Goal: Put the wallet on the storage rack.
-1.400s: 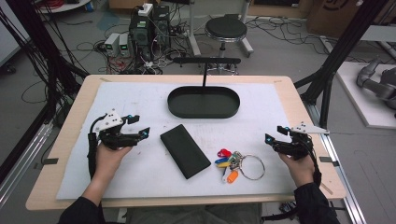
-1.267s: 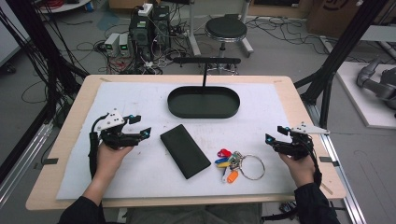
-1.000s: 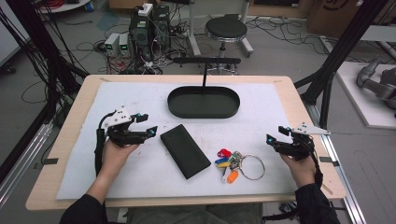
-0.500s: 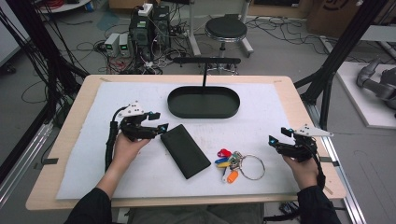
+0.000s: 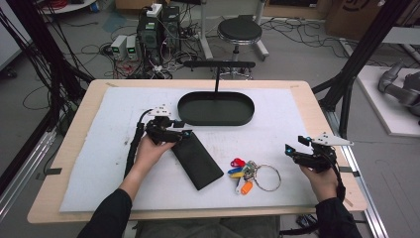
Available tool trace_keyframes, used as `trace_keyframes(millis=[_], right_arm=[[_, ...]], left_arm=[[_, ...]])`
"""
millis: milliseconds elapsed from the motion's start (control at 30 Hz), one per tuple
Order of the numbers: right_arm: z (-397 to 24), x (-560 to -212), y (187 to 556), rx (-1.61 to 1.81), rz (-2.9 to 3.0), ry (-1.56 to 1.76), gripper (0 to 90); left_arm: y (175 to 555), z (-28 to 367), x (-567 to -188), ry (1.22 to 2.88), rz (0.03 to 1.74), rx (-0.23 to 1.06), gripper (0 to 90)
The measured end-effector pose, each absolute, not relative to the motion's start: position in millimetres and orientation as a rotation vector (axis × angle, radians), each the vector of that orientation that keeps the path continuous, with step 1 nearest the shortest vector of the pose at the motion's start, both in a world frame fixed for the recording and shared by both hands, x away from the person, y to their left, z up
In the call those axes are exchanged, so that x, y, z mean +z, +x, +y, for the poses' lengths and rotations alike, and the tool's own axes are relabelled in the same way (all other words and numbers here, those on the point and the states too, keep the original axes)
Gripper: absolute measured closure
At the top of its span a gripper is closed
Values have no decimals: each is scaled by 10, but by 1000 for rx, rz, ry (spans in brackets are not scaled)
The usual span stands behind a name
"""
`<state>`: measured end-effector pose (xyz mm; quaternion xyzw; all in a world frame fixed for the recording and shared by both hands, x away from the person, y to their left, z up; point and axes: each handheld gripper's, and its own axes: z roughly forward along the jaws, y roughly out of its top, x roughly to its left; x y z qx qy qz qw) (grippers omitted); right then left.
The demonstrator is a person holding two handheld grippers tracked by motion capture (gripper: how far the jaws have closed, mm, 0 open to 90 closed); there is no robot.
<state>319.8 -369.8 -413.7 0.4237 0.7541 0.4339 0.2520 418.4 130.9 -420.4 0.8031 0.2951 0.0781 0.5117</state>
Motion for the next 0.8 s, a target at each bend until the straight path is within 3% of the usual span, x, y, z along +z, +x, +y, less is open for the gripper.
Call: trace_keyframes(millis=[433,800], right_arm=[[-3691,-4134,3192,1179,2054,1151,342],[-3682,-4140,3201,1178,2061,1145,342]], left_arm=[[4333,1229,-4350,1965,793,154,568],[4400,1249,-4466,1980,862,68,593]])
